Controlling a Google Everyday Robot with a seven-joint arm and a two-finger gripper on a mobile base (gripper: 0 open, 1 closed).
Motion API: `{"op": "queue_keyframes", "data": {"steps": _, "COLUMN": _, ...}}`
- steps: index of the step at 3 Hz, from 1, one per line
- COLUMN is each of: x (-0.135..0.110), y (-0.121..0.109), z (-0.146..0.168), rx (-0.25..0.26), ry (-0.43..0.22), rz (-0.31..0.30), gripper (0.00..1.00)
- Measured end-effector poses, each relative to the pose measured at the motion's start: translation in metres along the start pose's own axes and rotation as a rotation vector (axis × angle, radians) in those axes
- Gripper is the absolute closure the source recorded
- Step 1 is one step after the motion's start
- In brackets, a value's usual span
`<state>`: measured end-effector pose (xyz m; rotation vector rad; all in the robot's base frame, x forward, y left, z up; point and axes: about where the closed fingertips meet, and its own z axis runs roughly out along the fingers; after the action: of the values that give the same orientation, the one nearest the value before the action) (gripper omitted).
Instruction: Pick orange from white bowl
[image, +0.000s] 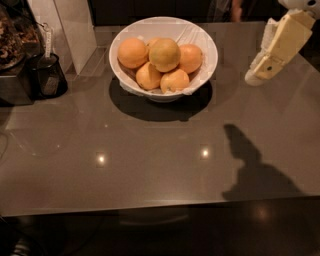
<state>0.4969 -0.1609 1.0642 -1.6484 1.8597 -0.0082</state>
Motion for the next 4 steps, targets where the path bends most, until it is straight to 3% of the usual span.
{"op": "queue_keyframes", "data": {"steps": 1, "x": -0.005, "y": 0.0, "z": 0.006, "rx": 0.001, "ry": -0.024, "rz": 0.0, "gripper": 0.0}}
{"op": "queue_keyframes", "data": {"steps": 3, "x": -0.07, "y": -0.02, "z": 0.075, "rx": -0.087, "ry": -0.143, "rz": -0.138, "gripper": 0.0}}
{"op": "queue_keyframes", "data": {"steps": 4, "x": -0.07, "y": -0.02, "z": 0.077, "rx": -0.085, "ry": -0.153, "rz": -0.133, "gripper": 0.0}}
